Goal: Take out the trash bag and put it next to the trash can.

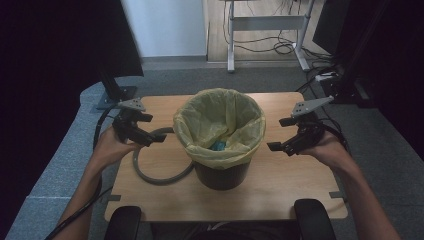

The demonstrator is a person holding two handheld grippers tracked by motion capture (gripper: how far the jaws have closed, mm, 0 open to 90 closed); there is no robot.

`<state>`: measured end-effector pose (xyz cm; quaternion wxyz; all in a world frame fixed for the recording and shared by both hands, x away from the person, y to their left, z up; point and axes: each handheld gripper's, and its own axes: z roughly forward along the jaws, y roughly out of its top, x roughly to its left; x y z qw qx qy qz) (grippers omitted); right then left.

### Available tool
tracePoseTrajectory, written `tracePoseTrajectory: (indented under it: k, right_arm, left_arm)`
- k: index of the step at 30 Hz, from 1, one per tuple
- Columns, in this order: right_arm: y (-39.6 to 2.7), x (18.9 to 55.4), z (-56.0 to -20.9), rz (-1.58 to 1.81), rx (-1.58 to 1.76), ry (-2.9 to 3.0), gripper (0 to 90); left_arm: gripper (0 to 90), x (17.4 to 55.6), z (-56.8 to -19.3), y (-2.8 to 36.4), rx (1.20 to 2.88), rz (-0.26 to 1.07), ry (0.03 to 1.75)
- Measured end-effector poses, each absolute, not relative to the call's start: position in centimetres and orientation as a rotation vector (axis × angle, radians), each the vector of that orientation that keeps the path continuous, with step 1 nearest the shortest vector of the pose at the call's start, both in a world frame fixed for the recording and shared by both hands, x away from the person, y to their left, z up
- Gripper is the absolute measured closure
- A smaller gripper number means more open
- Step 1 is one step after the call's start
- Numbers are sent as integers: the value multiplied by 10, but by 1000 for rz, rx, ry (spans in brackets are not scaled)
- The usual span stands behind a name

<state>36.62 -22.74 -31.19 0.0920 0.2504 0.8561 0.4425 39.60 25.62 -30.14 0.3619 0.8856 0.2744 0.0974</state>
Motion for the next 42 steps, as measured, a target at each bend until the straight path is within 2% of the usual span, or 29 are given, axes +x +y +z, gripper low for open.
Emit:
tracePoseTrajectory:
  k: [4,16,25,30,34,36,42]
  right_arm:
    - [-218,364,-300,1319,696,2559,2]
    - [-180,358,-276,1339,539,2631,27]
    - [-149,354,-280,1332,406,2732,95]
    - [-135,354,-287,1331,351,2778,162]
    - [-129,356,-293,1301,306,2819,369]
    - [-128,355,-293,1307,292,2833,474]
    - [-129,353,-288,1374,267,2864,716]
  left_arm:
    - [31,387,-288,243,2285,250,640]
    - [50,368,-261,199,2289,134,439]
    - [137,355,-268,166,2329,75,329]
    - [167,356,-277,158,2345,31,306]
    - [283,355,-281,156,2357,3,287]
    - [387,355,-282,157,2360,-18,281]
    - [609,353,-281,159,2359,-37,255]
